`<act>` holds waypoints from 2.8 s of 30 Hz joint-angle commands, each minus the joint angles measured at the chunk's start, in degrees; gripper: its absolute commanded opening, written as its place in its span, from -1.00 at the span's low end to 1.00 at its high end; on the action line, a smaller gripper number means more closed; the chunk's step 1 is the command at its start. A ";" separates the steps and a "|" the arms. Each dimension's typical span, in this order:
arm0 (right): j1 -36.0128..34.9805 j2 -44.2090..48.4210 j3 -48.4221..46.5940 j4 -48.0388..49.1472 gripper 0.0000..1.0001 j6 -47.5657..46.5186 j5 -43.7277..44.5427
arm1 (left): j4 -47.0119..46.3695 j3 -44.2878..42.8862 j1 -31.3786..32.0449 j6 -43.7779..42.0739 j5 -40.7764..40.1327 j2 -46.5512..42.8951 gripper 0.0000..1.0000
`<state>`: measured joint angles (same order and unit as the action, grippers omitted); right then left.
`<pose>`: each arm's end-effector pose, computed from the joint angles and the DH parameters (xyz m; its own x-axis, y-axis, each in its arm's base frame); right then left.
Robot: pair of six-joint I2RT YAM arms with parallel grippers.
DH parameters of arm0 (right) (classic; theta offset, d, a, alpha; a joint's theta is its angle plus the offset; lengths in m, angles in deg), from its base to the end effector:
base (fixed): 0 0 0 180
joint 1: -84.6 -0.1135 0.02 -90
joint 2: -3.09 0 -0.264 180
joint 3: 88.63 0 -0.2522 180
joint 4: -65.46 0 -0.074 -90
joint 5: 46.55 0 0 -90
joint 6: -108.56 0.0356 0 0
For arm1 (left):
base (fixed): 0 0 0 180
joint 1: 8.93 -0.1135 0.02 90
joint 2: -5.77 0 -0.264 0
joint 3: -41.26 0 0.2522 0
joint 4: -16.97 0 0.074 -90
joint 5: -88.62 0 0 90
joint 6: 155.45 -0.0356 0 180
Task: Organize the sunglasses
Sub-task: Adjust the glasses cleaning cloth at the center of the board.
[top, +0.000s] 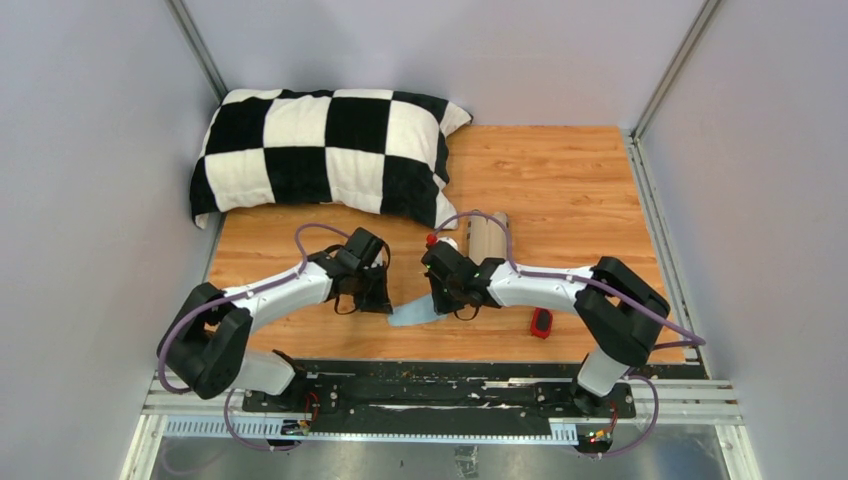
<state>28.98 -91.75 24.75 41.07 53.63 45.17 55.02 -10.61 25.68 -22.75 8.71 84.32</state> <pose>0.1878 0.2726 0.1702 -0.8353 -0.2037 -0.5107 -0.4090 0.8510 0.3294 0.1936 -0.1412 0.1604 -0.9680 -0.1432 -0.2063 -0.0485 0.9126 -0.4059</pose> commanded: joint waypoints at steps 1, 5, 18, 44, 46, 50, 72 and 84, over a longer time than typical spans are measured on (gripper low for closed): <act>-0.16 3.29 -2.38 -2.45 -1.00 -0.77 2.28 | 2.81 -4.25 -0.25 -2.58 0.53 -3.23 -1.00; -0.19 4.34 -3.94 -3.34 -1.00 -1.58 2.90 | 5.94 -7.24 -0.29 -4.44 -0.27 -4.70 -1.00; 0.99 2.95 -6.34 -5.71 -1.00 -2.71 3.97 | 10.68 -11.24 -0.27 -7.76 -4.65 -6.13 -1.00; 3.39 -3.10 -8.37 -5.28 -0.78 -4.44 -0.80 | 3.97 -6.28 -0.25 -5.95 -1.47 -3.33 -1.00; 3.32 -3.30 -8.46 -5.27 -0.72 -4.33 -0.81 | 3.92 -6.27 -0.25 -5.96 -1.47 -3.31 -1.00; 3.34 -3.67 -8.88 -5.19 -0.62 -4.30 -0.82 | 3.93 -6.19 -0.31 -6.05 -1.50 -3.09 -1.00; 3.32 -4.48 -8.67 -5.09 -0.40 -3.68 0.21 | 4.04 -5.78 -0.29 -5.90 -1.56 -3.70 -1.00; 3.33 -4.72 -8.75 -5.08 -0.90 -3.74 0.08 | 4.17 -5.75 -0.26 -5.86 -1.47 -3.80 -1.00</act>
<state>31.89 -95.71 16.71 37.11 50.06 44.88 59.48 -17.05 25.64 -28.82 6.59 80.73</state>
